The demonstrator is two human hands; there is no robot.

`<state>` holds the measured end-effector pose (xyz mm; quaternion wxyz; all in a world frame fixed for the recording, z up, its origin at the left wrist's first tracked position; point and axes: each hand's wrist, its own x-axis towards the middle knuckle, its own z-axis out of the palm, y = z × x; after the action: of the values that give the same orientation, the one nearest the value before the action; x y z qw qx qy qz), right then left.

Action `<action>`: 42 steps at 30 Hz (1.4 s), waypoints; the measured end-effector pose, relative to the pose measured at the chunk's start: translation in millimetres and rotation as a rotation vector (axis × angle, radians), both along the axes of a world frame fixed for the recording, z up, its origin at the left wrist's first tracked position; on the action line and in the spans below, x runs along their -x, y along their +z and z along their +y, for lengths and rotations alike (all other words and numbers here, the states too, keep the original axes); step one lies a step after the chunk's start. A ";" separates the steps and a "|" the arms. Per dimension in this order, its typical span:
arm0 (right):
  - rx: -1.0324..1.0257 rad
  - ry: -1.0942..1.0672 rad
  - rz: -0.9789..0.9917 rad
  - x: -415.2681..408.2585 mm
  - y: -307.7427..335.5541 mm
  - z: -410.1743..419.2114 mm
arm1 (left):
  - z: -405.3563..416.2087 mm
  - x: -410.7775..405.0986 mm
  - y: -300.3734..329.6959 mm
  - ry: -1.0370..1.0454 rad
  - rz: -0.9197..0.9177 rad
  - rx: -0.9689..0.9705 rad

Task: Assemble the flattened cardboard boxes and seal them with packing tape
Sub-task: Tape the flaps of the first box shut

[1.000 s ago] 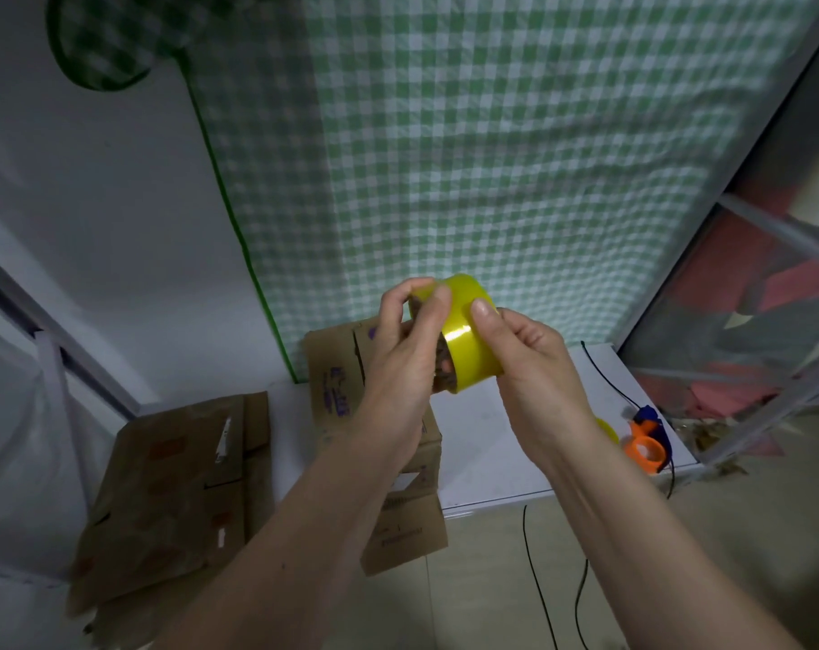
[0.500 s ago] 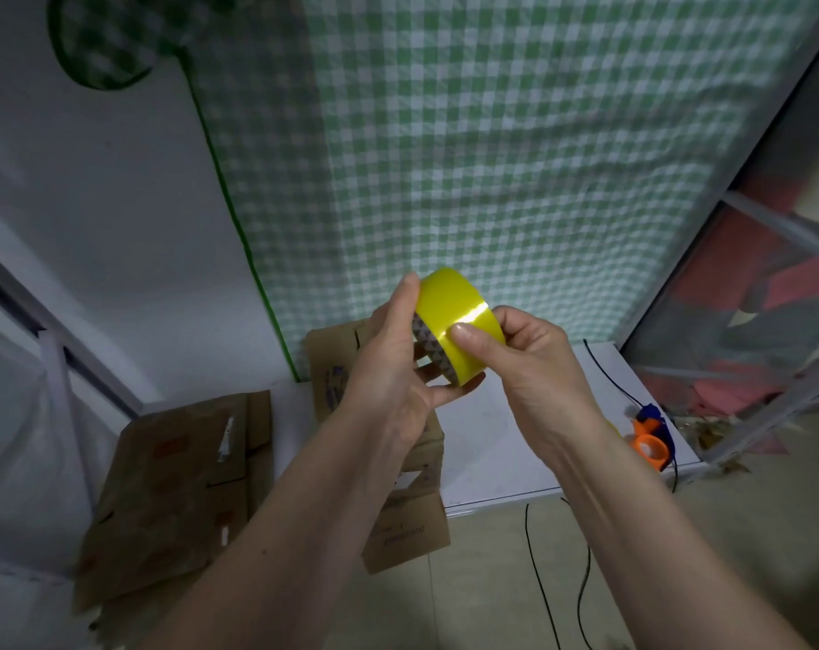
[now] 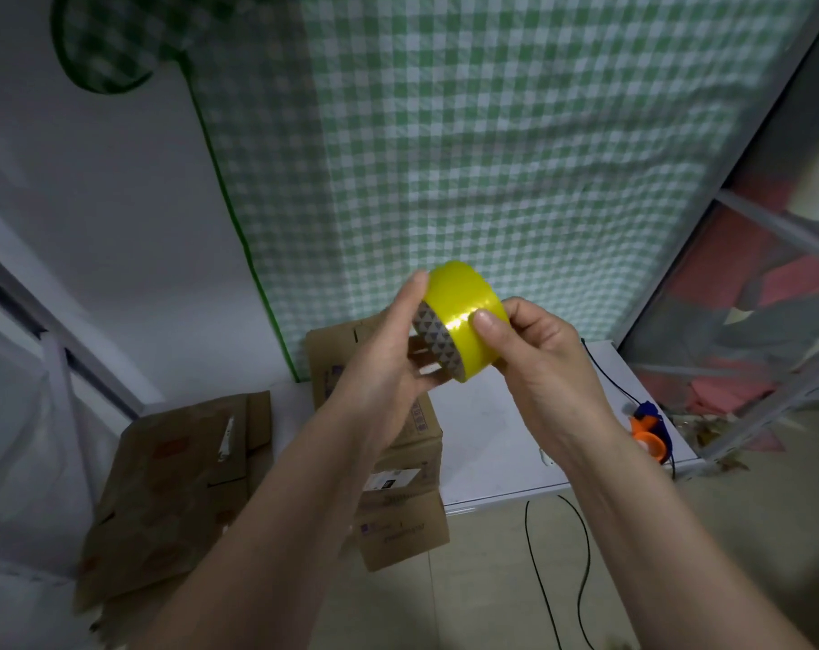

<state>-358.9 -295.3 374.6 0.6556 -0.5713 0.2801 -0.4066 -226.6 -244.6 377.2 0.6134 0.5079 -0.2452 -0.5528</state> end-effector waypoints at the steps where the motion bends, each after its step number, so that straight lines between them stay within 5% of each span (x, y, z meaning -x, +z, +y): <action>1: -0.009 -0.022 -0.004 -0.9 1.4 0.5 | 1.7 1.8 -1.1 0.017 -0.087 0.054; 9: -0.125 -0.197 -0.041 -3.9 14.8 5.7 | 10.8 16.3 -14.9 0.080 -0.715 0.350; 12: -0.096 -0.140 -0.037 3.4 10.3 2.8 | 12.9 14.4 -10.0 0.063 -0.590 0.348; 16: 0.022 0.009 -0.033 18.0 1.4 -2.6 | 14.1 6.0 -4.3 -0.022 -0.099 0.257; 20: 0.054 0.069 -0.024 25.3 1.5 -5.2 | 13.0 6.5 -3.8 -0.117 0.175 0.180; 34: -0.040 -0.126 -0.060 7.3 13.8 3.6 | 15.0 16.4 -1.1 -0.028 -0.020 0.275; 42: 0.041 0.037 -0.054 23.2 10.2 -3.2 | 19.0 16.9 6.7 -0.082 0.334 0.166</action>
<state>-382.1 -298.4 384.9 0.6584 -0.5787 0.2433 -0.4151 -243.5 -225.7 383.9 0.6624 0.3463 -0.2053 -0.6318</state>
